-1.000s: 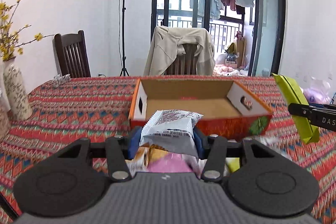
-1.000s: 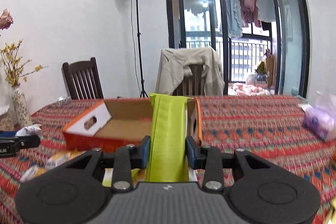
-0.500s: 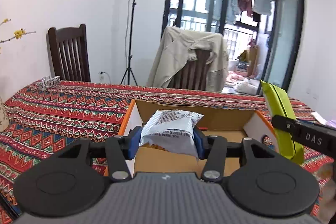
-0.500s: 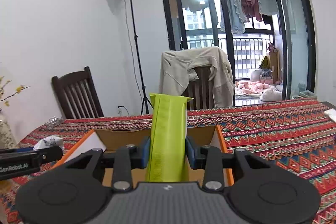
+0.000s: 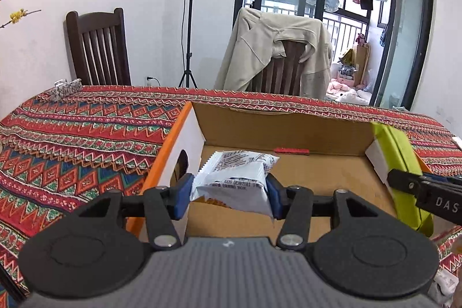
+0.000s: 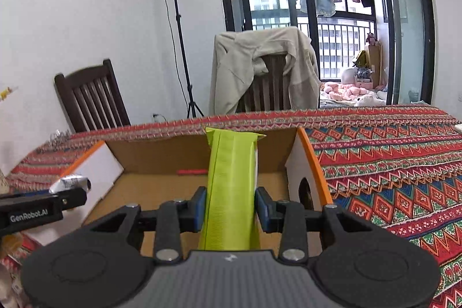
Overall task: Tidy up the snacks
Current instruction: 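Carry both packets into the orange box and open both tools, then withdraw both tools from the box back toward the snack pile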
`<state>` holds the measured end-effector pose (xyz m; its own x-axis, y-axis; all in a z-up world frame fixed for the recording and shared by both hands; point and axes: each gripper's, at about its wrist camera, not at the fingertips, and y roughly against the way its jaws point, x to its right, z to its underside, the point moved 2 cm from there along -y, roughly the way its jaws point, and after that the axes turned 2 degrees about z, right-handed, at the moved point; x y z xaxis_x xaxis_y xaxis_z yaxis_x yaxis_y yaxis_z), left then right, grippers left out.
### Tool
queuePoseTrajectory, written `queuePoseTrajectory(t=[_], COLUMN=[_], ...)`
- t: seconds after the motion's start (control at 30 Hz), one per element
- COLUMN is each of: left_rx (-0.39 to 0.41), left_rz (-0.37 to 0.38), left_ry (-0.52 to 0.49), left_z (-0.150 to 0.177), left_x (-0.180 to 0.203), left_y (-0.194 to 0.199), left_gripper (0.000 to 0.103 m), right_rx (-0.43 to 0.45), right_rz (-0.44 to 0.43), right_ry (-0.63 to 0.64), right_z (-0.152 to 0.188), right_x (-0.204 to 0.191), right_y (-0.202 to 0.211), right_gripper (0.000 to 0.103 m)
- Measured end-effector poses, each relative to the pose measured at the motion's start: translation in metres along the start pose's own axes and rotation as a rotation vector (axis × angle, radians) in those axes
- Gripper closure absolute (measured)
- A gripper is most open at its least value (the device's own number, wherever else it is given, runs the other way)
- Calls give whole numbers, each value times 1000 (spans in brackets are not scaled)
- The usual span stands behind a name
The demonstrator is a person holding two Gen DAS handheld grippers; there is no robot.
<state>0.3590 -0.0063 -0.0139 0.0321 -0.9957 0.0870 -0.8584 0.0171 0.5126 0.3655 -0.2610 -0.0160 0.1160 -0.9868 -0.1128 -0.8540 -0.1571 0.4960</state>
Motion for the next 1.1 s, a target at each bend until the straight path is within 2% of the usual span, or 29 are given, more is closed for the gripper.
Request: queuePoseTrajectory(t=[0.07,0.13,0.17,0.23,0.27,0.3,0.33,0.67,0.93,1.1], left_rx=[10,37,52,82,99,110,115,124,152,153], left_rz=[10,15,11,11,15,16,19,27,45,45], left_ry=[6,17,22,28,34,40,43,85,116,132], left_z=[1,2,1,1,1,0,-1,-10,-27,-22], left_x=[-1,-1,-2,-2,-3,-4,-3,-5,-8,-15], left_y=[2,6,9,15,17,19,20,30,67,91], left_gripper=[40,19,15,0,0,0,0,0,0,0], right_rx=[-13,-11,-4,6,15,24,30,50,83,94], right_rz=[-4,-7,-10,-24,-27,-28,-31,-42,-28,-24], right_ry=[5,10,10,2,0,-2,-5,-31,-1,13], right_z=[3,3,3,3,3,3,3,-2,-21,-21], right_x=[-1,-2,-2,-2,-1,-1,0,6,-6,-13], right_y=[-2,1,3,6,8,11,12,20,48,74], right_gripper=[67,65,61,33,26,11,1,0,0,0])
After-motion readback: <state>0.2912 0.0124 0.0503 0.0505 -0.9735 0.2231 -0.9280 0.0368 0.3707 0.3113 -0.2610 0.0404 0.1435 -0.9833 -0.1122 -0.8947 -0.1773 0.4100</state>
